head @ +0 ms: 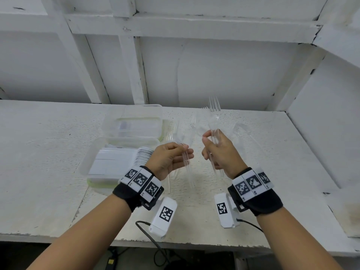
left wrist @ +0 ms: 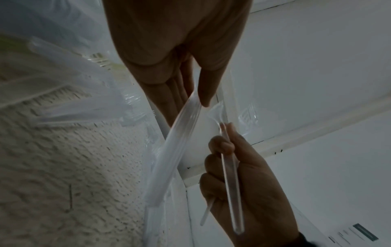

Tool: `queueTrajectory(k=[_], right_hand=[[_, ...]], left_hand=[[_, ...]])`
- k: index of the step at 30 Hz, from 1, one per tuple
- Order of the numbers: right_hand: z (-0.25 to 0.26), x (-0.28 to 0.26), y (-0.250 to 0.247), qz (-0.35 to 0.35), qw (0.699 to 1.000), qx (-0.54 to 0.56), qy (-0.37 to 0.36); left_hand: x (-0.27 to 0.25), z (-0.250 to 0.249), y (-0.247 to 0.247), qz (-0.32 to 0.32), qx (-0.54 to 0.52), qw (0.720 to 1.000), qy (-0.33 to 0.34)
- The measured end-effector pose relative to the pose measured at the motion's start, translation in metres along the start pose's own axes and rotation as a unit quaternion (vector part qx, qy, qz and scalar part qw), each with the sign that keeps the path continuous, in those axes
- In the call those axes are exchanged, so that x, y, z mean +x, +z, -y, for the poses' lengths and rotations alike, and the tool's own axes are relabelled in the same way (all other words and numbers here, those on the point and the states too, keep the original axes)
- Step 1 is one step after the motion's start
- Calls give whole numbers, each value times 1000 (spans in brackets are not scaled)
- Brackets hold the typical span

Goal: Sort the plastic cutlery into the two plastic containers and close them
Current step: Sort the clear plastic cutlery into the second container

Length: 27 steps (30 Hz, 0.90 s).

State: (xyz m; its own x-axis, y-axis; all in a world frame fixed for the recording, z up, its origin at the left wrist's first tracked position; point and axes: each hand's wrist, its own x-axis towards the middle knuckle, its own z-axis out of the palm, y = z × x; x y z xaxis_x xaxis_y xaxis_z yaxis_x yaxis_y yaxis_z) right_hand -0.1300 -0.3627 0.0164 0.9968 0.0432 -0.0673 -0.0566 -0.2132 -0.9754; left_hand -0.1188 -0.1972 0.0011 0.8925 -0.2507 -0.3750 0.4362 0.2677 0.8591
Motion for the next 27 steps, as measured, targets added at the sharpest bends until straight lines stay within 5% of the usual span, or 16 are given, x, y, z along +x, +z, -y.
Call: queueTrajectory(k=[15,27], right_hand=[[-12,-5,15,-7,984,-144,-104],[-19,-6,15,17,985,-141,-97]], left_hand=[[-5,4,4,56,0,998,-17],[-8,-6,3,80,60,993,-61]])
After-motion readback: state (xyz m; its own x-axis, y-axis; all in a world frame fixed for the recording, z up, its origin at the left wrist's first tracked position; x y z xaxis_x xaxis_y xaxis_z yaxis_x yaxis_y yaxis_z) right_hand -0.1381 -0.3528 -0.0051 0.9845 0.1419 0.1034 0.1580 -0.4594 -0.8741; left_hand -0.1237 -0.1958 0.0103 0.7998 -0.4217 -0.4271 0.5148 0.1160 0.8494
